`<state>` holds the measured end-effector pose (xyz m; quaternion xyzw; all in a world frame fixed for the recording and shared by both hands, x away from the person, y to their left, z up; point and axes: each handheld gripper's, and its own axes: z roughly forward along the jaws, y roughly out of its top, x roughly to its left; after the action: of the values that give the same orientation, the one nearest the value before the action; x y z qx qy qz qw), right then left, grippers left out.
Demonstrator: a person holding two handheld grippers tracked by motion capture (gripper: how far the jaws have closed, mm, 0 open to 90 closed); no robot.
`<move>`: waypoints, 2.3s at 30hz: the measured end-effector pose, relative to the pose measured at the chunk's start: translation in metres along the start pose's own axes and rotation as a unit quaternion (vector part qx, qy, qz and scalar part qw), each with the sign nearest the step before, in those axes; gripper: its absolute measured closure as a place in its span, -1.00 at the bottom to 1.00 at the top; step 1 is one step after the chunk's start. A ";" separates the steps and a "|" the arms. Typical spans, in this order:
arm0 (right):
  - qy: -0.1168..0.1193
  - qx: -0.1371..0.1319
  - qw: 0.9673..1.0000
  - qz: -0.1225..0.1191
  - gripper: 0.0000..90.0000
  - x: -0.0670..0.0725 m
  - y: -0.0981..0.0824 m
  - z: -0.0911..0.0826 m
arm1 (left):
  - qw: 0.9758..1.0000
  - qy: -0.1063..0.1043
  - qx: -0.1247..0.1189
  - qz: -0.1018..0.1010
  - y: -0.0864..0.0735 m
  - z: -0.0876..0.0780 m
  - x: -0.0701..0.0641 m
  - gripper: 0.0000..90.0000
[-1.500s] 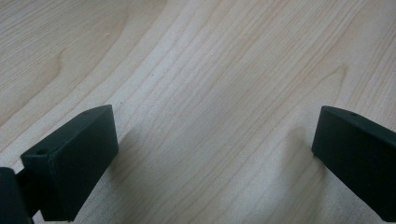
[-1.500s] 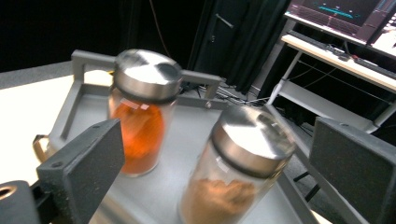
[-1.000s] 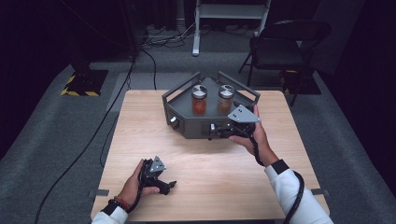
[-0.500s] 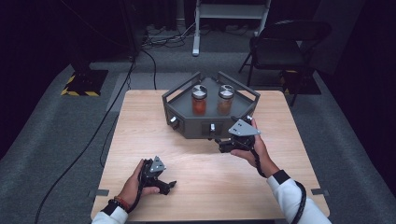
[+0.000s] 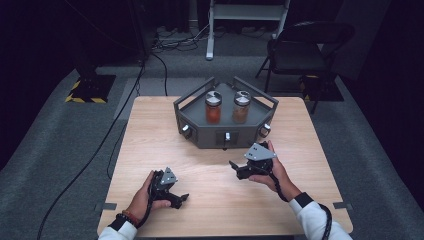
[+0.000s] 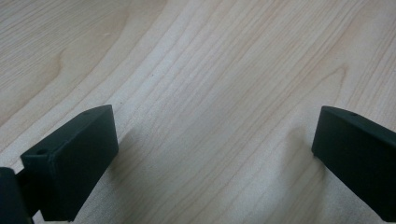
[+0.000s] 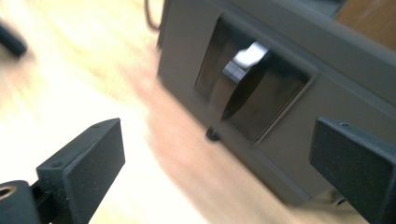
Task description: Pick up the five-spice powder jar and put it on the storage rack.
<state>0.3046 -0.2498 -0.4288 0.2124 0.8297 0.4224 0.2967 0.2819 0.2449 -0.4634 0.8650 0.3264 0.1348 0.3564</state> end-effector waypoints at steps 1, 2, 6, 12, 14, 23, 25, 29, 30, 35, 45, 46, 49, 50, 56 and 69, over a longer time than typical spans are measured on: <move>0.004 0.005 1.000 -0.003 -0.93 0.000 -0.001 0.000 | 1.000 0.000 0.000 0.000 0.000 0.000 0.000 -1.00; 0.008 0.009 1.000 -0.003 -0.93 0.001 -0.003 -0.001 | 1.000 0.000 0.000 0.000 0.000 0.000 0.000 -1.00; 0.016 0.023 1.000 -0.008 -0.93 0.001 -0.010 -0.002 | 1.000 0.000 0.000 0.000 0.000 0.000 0.000 -1.00; 0.028 0.049 0.998 -0.004 -0.93 -0.002 -0.020 -0.002 | 1.000 0.000 0.000 0.000 0.000 0.000 0.000 -1.00; 0.030 0.057 0.998 -0.007 -0.93 -0.002 -0.023 -0.003 | 1.000 0.000 0.000 0.000 0.000 0.000 0.000 -1.00; 0.047 0.084 0.995 0.002 -0.93 -0.005 -0.032 -0.013 | 1.000 0.000 0.000 0.000 0.000 0.000 0.000 -1.00; 0.053 0.089 0.995 0.002 -0.93 -0.007 -0.032 -0.016 | 1.000 0.000 0.000 0.000 0.000 0.000 0.000 -1.00; 0.066 0.104 0.992 0.004 -0.93 -0.010 -0.036 -0.021 | 1.000 0.000 0.000 0.000 0.000 0.000 0.000 -1.00; 0.068 0.109 0.992 0.004 -0.93 -0.011 -0.037 -0.022 | 1.000 0.000 0.000 0.000 0.000 0.000 0.000 -1.00; 0.079 0.125 0.989 0.007 -0.93 -0.016 -0.044 -0.030 | 1.000 0.000 0.000 0.000 0.000 0.000 0.000 -1.00; 0.094 0.130 0.986 0.051 -0.94 -0.031 -0.062 -0.047 | 1.000 0.000 0.000 0.000 0.000 0.000 0.000 -1.00; 0.095 0.129 0.986 0.053 -0.95 -0.032 -0.063 -0.048 | 1.000 0.000 0.000 0.000 0.000 0.000 0.000 -1.00; 0.101 0.130 0.984 0.070 -0.97 -0.037 -0.068 -0.051 | 1.000 0.000 0.000 0.000 0.000 0.000 0.000 -1.00; 0.105 0.130 0.983 0.077 -0.99 -0.039 -0.071 -0.051 | 1.000 -0.001 0.000 0.000 0.000 0.000 0.000 -1.00; 0.113 0.128 0.981 0.090 -1.00 -0.044 -0.075 -0.052 | 1.000 -0.001 0.000 0.000 0.000 0.000 0.000 -1.00; 0.118 0.126 0.981 0.088 -1.00 -0.047 -0.077 -0.052 | 1.000 -0.001 0.000 0.000 0.000 0.000 0.000 -1.00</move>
<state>0.2963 -0.3506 -0.4540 0.2684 0.8836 0.3614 0.1292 0.2822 0.2450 -0.4634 0.8652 0.3261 0.1342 0.3565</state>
